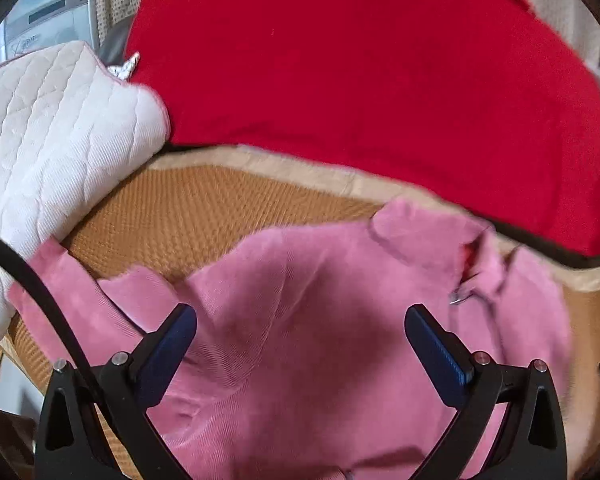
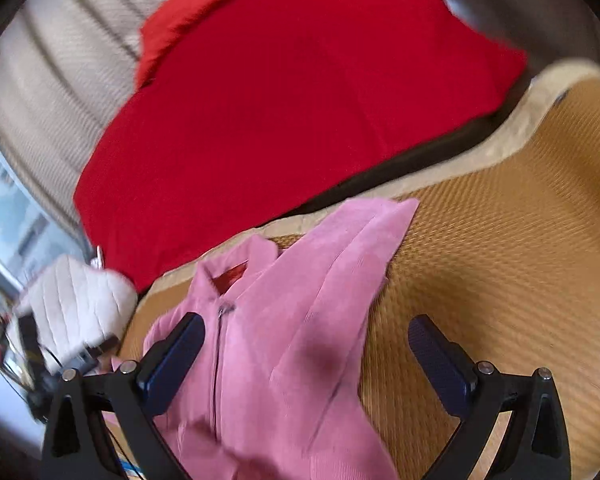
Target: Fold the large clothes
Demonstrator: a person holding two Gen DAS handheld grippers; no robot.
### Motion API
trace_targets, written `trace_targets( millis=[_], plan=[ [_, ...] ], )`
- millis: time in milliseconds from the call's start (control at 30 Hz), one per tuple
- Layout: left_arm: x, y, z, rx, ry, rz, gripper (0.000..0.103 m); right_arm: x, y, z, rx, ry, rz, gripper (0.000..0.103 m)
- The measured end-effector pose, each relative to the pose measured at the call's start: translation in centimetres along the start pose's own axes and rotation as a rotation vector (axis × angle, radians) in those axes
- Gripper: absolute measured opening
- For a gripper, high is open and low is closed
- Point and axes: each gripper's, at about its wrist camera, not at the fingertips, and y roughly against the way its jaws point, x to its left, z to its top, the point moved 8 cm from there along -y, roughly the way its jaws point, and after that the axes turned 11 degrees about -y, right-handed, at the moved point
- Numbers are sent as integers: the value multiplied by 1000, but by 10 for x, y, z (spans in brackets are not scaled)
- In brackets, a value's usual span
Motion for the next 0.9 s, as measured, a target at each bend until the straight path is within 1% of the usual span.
trace_targets(
  millis=[33,67,100,167,200,233,333,367,400,433,500,533,567,600,633,700,733,767,833,900],
  plan=[
    [-2,-7,-5,24,1,-27,103,-5,-12,5,14,-27,7,101],
    [-4,-8,-3,29,6,-48,103,-11,-28,11,42,-64,17,98],
    [-6,-6,-2,15,11,-69,103,-17,-42,15,67,-99,22,96],
    [-8,1,3,-33,-1,-82,103,-31,-67,25,101,-179,28,95],
    [-10,3,4,-51,-21,-82,103,-36,-76,30,109,-202,27,91],
    [-13,3,3,-51,-44,-83,103,-44,-88,34,127,-243,11,89],
    [-23,-5,0,-15,-60,-111,103,-58,-113,44,151,-344,12,87],
    [-24,-7,-2,-5,-64,-109,103,-63,-120,48,149,-360,-3,85],
    [-26,-9,-6,13,-80,-99,103,-64,-124,51,143,-369,2,79],
    [-29,-12,-7,22,-95,-95,103,-63,-129,54,138,-377,17,76],
    [-34,-12,-8,26,-125,-86,103,-61,-137,56,152,-372,16,67],
    [-35,-15,-7,22,-137,-90,103,-59,-141,57,148,-366,14,55],
    [-36,-14,-7,19,-150,-85,103,-58,-144,57,151,-359,11,30],
    [-36,-13,-6,16,-161,-83,103,-56,-147,55,158,-352,7,24],
    [-36,-12,-5,11,-166,-80,103,-54,-148,54,149,-346,6,23],
    [-33,-10,-2,-6,-166,-64,103,-46,-148,53,126,-310,16,16],
    [-32,-9,-2,-13,-166,-73,103,-34,-142,54,101,-260,25,16],
    [-29,-9,0,-20,-164,-60,103,-24,-135,55,70,-216,38,16],
    [-22,-8,1,-30,-152,-34,103,-5,-126,52,45,-160,85,16],
    [-15,-9,2,-28,-140,-10,103,21,-118,40,59,-110,165,16]
  ],
)
